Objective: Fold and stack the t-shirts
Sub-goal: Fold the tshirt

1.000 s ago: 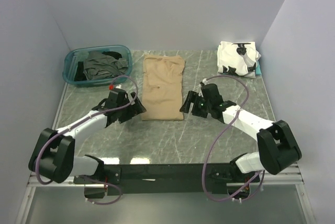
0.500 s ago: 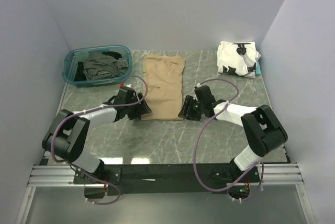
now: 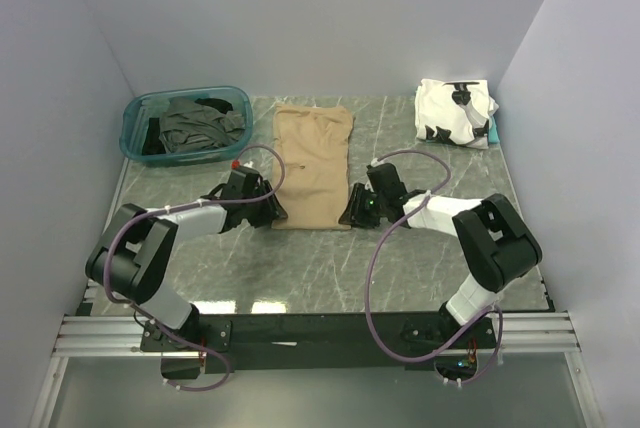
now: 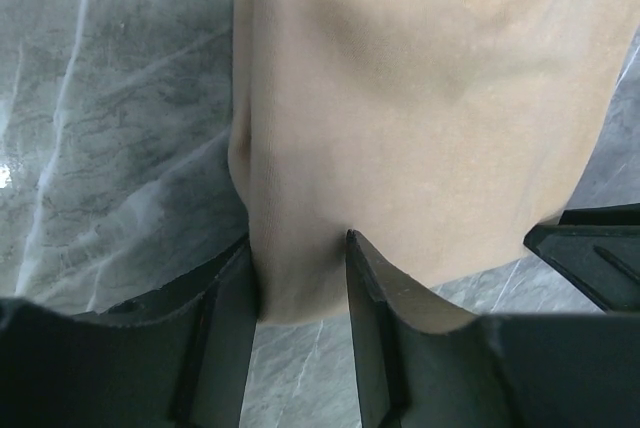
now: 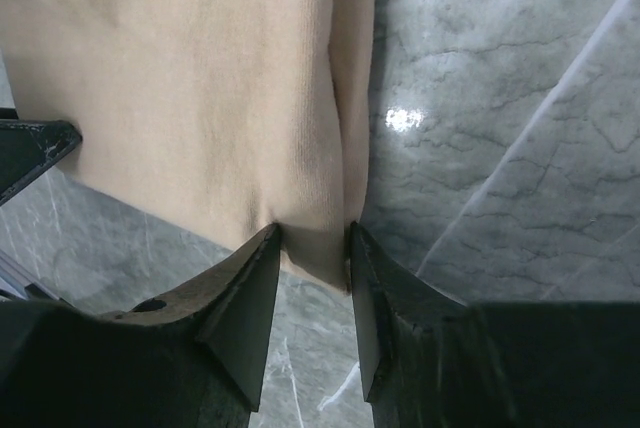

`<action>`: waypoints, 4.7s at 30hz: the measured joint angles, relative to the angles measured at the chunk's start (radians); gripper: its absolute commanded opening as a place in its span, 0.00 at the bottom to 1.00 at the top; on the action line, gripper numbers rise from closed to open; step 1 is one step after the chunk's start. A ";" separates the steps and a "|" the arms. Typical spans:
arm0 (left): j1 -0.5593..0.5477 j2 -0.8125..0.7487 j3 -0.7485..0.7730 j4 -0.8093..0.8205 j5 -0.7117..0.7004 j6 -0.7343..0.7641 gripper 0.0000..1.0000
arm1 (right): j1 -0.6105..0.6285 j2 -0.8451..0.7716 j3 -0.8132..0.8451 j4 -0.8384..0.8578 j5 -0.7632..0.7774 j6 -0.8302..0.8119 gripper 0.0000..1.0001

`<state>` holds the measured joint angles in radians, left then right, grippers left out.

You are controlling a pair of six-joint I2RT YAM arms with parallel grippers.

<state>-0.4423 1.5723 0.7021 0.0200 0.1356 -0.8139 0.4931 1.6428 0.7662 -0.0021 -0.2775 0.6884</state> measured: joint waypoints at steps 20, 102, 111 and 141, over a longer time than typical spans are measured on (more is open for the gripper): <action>-0.013 -0.088 -0.099 0.014 -0.005 -0.022 0.42 | 0.037 -0.027 -0.060 0.064 0.022 0.018 0.34; -0.027 -0.290 0.357 -0.488 -0.227 -0.050 0.00 | -0.092 -0.291 0.293 -0.438 -0.195 -0.097 0.00; 0.070 -0.087 0.460 -0.454 -0.148 0.000 0.01 | -0.141 -0.063 0.458 -0.436 -0.239 -0.116 0.00; 0.167 0.338 0.739 -0.416 -0.050 0.123 0.99 | -0.219 0.398 0.832 -0.483 -0.161 -0.131 0.77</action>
<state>-0.2752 1.9099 1.4406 -0.3962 0.0853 -0.6910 0.2741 2.0407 1.5982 -0.4847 -0.4385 0.5575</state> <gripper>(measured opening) 0.990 0.687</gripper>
